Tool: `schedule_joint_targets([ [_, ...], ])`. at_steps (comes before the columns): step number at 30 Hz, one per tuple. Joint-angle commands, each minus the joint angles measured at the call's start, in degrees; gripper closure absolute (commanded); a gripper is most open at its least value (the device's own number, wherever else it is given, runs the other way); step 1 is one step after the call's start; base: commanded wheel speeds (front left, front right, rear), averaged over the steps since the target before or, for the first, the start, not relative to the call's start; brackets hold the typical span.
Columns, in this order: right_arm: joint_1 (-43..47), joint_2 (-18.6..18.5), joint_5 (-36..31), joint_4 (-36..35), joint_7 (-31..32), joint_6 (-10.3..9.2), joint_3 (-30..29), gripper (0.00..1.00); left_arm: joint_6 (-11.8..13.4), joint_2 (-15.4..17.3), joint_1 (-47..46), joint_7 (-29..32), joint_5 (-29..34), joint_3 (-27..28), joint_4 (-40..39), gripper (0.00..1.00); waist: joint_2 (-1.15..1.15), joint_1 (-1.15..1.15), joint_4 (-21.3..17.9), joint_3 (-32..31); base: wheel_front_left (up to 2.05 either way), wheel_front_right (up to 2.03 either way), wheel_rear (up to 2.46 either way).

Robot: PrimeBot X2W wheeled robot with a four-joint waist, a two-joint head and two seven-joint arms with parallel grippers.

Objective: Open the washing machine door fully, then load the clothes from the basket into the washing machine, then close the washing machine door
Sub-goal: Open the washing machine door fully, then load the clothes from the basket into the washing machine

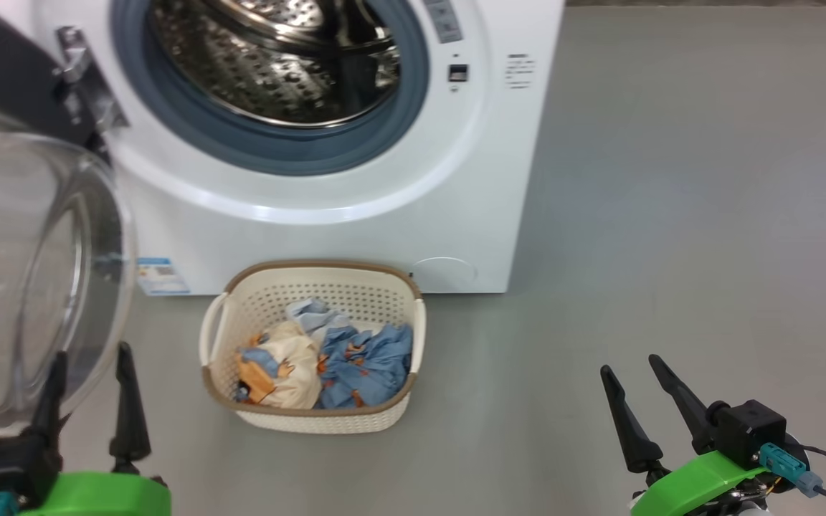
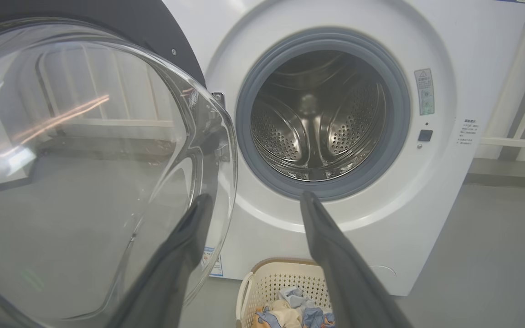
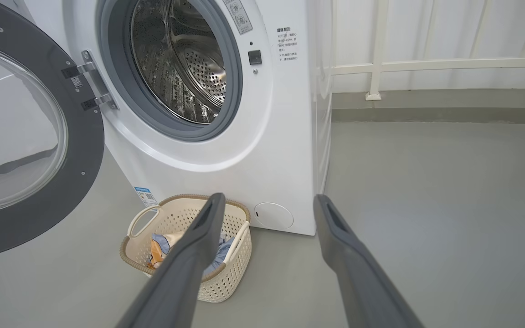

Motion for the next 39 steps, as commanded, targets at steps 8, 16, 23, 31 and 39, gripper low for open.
schedule_joint_targets([
  [8, 0.42, 0.29, -0.06, -3.38, -0.69, 0.56, 0.85, 0.00, -0.61, 0.85, 3.08, -0.31, -0.82, -0.56, -1.76, 0.00, 0.00, 0.00, -5.61, -1.82, 0.00, 0.00, 0.00],
  [16, 1.20, 0.90, -0.98, -6.42, -0.69, 0.56, -0.04, 0.00, -0.79, 1.13, 6.26, -0.31, -3.86, -0.92, -1.46, 0.00, 0.00, 0.00, -9.53, -2.03, 0.00, 0.00, 0.00],
  [23, 1.34, 1.21, -1.98, -8.04, -0.69, 0.56, -0.15, 0.00, -0.81, 1.50, 7.21, -0.31, -3.67, -0.04, -0.27, 0.00, 0.00, 0.00, -11.25, -1.56, 0.00, 0.00, 0.00],
  [31, 1.53, 1.39, -2.75, -8.40, -0.69, 0.56, -0.83, 0.00, -0.83, 1.12, 7.12, -0.31, -3.44, -0.28, -0.72, 0.00, 0.00, 0.00, -11.08, -1.23, 0.00, 0.00, 0.00],
  [39, 1.44, 1.59, -2.92, -7.92, -0.69, 0.56, -1.18, 0.00, -0.85, 1.03, 7.22, -0.31, -3.34, -0.76, -0.31, 0.00, 0.00, 0.00, -9.54, -0.75, 0.00, 0.00, 0.00],
])
